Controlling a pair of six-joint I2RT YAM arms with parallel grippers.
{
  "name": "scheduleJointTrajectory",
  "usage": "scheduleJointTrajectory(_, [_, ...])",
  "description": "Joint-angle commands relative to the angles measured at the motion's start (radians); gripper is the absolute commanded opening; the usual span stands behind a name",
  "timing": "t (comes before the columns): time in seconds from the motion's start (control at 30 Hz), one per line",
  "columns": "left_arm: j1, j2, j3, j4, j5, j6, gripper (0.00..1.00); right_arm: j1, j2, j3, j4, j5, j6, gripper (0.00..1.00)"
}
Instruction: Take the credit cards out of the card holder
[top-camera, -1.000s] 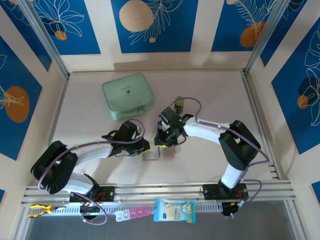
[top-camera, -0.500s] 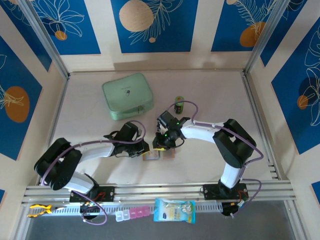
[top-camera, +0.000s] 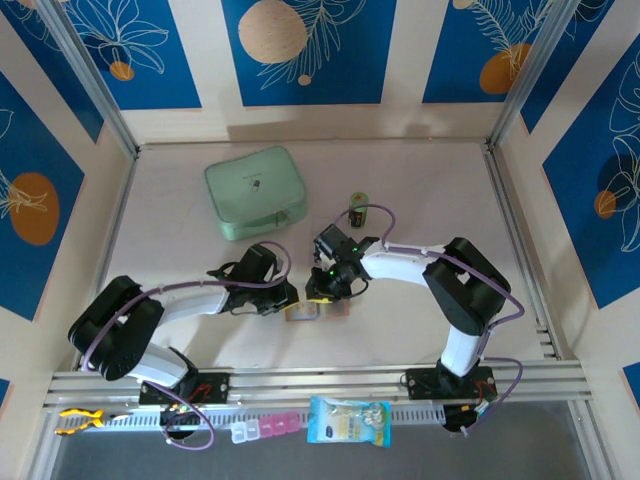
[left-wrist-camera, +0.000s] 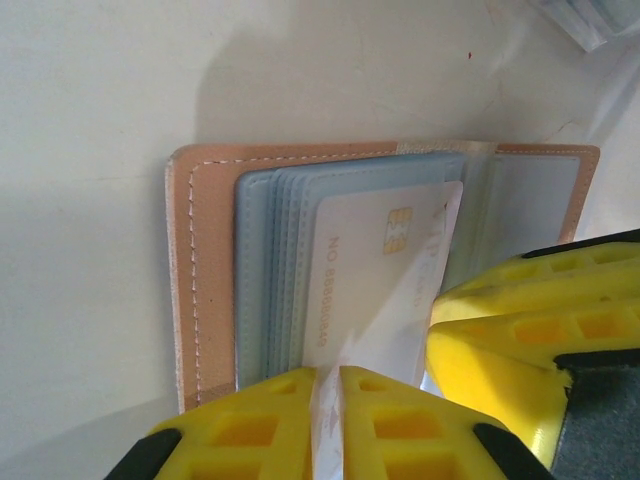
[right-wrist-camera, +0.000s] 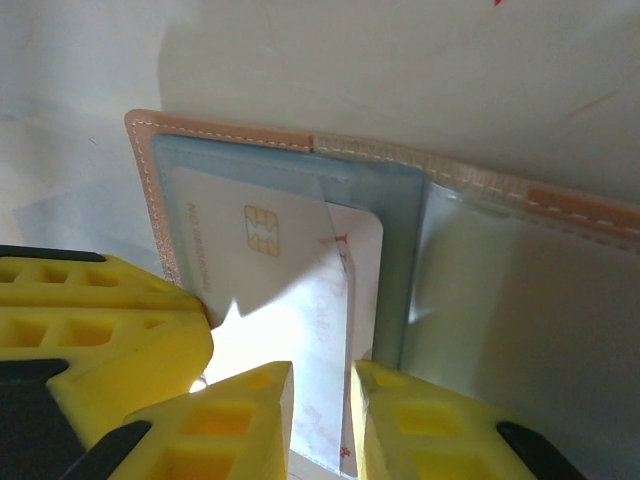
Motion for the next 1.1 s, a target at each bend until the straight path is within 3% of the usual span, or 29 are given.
scheduleJointTrajectory(0.0, [0.008,0.007,-0.018,-0.013,-0.012,0.015,0.14,0.008,0.008,-0.011,-0.028,0.027,0.002,0.23])
scheduleJointTrajectory(1.07, [0.007,-0.022,0.029,-0.056,-0.006,0.042,0.13,0.011,-0.067,0.007,-0.087,0.099,-0.034,0.23])
